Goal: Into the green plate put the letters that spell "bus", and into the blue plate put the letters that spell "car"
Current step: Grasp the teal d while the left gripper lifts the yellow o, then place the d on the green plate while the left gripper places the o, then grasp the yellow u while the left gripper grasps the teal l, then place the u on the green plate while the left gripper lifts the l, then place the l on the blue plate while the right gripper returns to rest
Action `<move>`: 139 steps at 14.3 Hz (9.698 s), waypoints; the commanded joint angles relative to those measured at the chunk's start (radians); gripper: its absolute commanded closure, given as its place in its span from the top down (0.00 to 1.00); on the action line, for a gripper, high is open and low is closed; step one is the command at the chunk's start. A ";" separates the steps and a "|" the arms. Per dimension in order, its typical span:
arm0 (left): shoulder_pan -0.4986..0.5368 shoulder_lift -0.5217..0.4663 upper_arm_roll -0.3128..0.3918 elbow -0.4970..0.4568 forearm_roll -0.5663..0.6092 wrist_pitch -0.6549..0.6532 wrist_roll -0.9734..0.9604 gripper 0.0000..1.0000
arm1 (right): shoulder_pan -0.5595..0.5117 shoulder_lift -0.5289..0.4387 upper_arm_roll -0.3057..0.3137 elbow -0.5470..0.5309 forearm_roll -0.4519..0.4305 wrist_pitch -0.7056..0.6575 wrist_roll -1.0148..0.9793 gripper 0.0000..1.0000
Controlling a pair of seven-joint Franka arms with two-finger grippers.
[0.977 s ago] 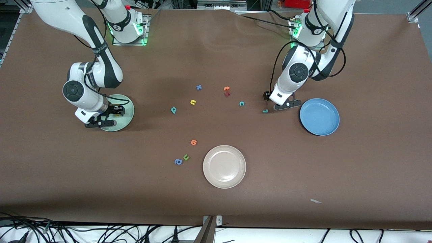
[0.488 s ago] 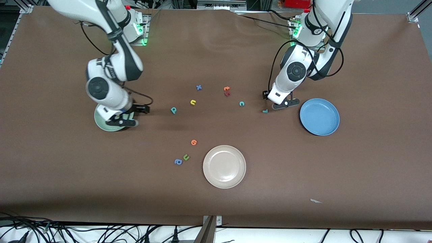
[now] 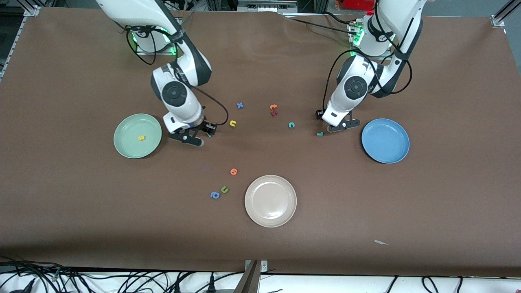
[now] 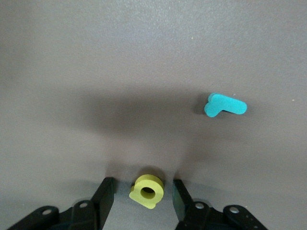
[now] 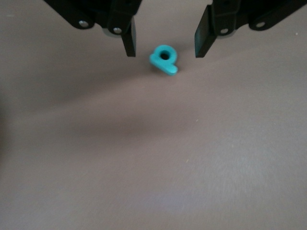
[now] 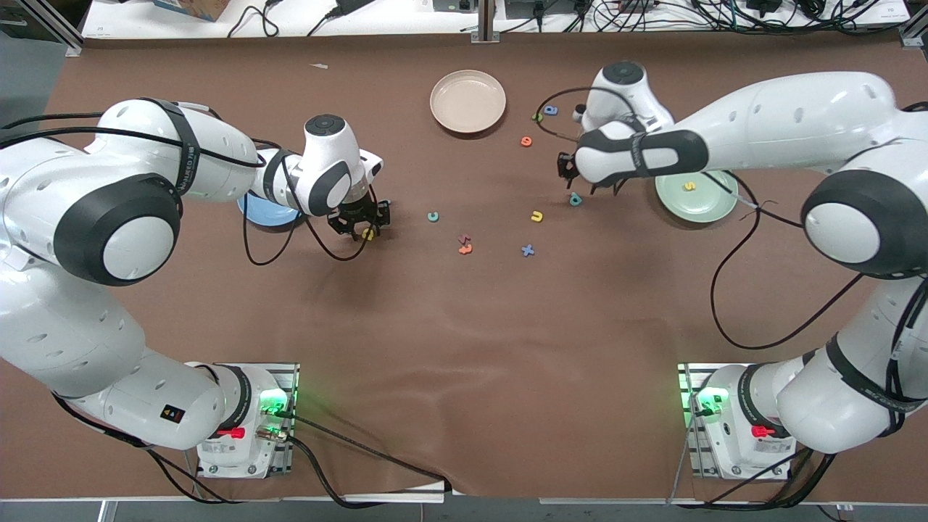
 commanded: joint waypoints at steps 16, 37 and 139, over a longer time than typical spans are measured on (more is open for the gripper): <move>0.126 -0.109 0.002 0.073 0.000 -0.122 0.102 0.10 | 0.011 0.059 -0.010 -0.020 0.009 0.071 0.075 0.24; 0.508 0.048 0.005 0.336 0.092 -0.403 0.624 1.00 | -0.065 -0.085 -0.418 -0.132 0.013 -0.244 -0.739 0.18; 0.904 0.087 -0.673 0.386 0.212 -0.566 0.115 0.99 | -0.526 -0.462 -0.004 0.421 -0.021 -0.833 -0.707 1.00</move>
